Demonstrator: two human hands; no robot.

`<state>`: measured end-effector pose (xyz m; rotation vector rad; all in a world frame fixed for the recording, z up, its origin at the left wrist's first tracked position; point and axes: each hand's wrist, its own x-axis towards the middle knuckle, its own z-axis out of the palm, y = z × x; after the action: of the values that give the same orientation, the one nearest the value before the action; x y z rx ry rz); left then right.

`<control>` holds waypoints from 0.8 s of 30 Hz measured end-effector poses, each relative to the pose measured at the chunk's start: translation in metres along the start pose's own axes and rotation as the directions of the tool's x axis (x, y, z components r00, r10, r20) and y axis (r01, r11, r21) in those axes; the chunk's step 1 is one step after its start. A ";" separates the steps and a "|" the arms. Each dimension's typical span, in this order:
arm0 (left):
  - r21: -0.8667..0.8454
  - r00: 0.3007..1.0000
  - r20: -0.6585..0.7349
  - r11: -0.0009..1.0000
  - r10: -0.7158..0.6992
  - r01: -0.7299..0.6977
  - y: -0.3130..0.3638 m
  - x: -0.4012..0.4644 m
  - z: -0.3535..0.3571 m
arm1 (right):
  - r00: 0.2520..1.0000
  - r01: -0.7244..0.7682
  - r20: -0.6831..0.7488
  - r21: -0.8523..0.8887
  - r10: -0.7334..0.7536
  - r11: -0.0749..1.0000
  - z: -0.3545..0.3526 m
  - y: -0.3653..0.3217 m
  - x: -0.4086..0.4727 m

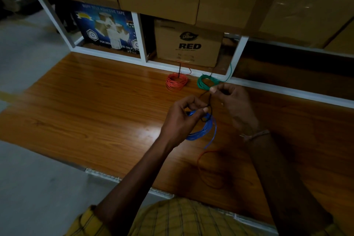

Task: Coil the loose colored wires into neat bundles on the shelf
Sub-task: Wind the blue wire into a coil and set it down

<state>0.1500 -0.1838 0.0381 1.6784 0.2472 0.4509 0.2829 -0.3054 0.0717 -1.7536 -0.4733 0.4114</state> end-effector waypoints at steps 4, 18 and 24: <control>0.004 0.999 0.012 0.999 -0.032 0.032 -0.008 -0.007 0.003 | 0.983 0.039 -0.181 0.068 -0.026 0.997 -0.005 0.003 0.016; -0.142 0.955 0.086 0.946 -0.283 0.293 -0.017 -0.005 -0.001 | 0.964 0.111 -0.254 0.116 -0.078 0.987 -0.002 0.000 0.041; -0.300 0.922 0.096 0.873 -0.374 0.386 -0.018 0.003 -0.002 | 0.966 0.147 -0.245 0.263 -0.081 0.954 0.010 -0.007 0.038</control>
<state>0.1536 -0.1780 0.0214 1.2826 0.4472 0.1513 0.3096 -0.2760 0.0751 -1.4691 -0.3297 0.1762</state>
